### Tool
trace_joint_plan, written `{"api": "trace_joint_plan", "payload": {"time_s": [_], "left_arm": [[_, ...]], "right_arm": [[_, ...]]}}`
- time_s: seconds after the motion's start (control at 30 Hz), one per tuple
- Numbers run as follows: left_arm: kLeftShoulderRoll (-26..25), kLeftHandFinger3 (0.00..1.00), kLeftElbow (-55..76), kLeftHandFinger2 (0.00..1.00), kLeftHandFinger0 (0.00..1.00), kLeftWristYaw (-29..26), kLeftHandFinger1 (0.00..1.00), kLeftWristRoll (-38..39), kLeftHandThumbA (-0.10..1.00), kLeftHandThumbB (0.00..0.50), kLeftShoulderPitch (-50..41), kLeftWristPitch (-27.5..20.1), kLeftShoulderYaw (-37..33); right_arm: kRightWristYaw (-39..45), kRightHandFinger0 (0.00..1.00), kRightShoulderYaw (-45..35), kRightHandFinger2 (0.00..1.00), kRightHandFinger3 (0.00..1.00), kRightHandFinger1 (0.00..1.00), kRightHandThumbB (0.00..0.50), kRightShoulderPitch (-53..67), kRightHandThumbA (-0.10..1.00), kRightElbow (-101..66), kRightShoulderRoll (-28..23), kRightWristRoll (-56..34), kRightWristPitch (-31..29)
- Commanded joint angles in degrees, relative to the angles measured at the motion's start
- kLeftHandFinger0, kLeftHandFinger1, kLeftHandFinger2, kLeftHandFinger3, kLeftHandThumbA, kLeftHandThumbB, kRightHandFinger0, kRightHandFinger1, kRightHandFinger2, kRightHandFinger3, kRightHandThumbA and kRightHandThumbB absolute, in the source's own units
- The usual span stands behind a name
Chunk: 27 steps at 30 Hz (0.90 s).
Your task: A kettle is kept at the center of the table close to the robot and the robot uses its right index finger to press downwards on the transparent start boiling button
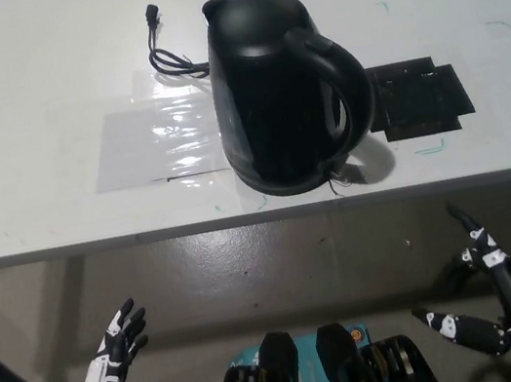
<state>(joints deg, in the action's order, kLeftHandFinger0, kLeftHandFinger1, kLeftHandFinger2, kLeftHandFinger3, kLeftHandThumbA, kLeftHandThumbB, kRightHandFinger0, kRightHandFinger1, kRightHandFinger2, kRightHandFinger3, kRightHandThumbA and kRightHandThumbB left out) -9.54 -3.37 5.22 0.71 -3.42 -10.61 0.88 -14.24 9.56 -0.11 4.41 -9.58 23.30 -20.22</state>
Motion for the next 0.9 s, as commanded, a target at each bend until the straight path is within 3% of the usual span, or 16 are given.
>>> {"api": "trace_joint_plan", "payload": {"time_s": [0.0, 0.3, 0.37, 0.73, 0.87], "left_arm": [[-1.49, 1.0, 2.92, 1.0, 1.0, 1.28, 1.0, -0.05, 1.0, 0.363, 0.58, -4.87, -0.15], [-1.81, 1.0, 2.51, 1.0, 1.0, 1.18, 1.0, -0.71, 1.0, 0.35, 1.0, -5.18, -0.24], [-1.77, 1.0, 2.56, 1.0, 1.0, 1.2, 1.0, -0.38, 1.0, 0.372, 0.91, -5.17, -0.23], [-1.82, 1.0, 3.14, 1.0, 1.0, 1.1, 1.0, -0.54, 1.0, 0.355, 0.52, -4.7, -0.28], [-1.95, 1.0, 2.98, 1.0, 1.0, 1.03, 1.0, -1.01, 1.0, 0.365, 0.73, -4.79, -0.38]], "right_arm": [[-4.54, 0.0, 0.33, 0.0, 1.0, 0.0, 0.25, -3.61, 1.0, -7.82, 1.24, 13.88, -1.74], [0.39, 0.0, 1.07, 0.01, 1.0, 0.0, 0.28, -8.28, 1.0, -6.93, 2.14, 15.34, 4.8], [2.2, 0.0, 1.17, 0.0, 1.0, 0.0, 0.289, -8.82, 1.0, -6.76, 2.58, 14.17, 6.66], [3.55, 0.0, 3.18, 0.0, 1.0, 0.0, 0.26, -12.78, 1.0, -0.84, 2.8, 15.49, 8.47], [4.47, 0.0, 4.07, 0.0, 1.0, 0.0, 0.272, -13.63, 1.0, 0.92, 2.71, 16.5, 10.76]]}}
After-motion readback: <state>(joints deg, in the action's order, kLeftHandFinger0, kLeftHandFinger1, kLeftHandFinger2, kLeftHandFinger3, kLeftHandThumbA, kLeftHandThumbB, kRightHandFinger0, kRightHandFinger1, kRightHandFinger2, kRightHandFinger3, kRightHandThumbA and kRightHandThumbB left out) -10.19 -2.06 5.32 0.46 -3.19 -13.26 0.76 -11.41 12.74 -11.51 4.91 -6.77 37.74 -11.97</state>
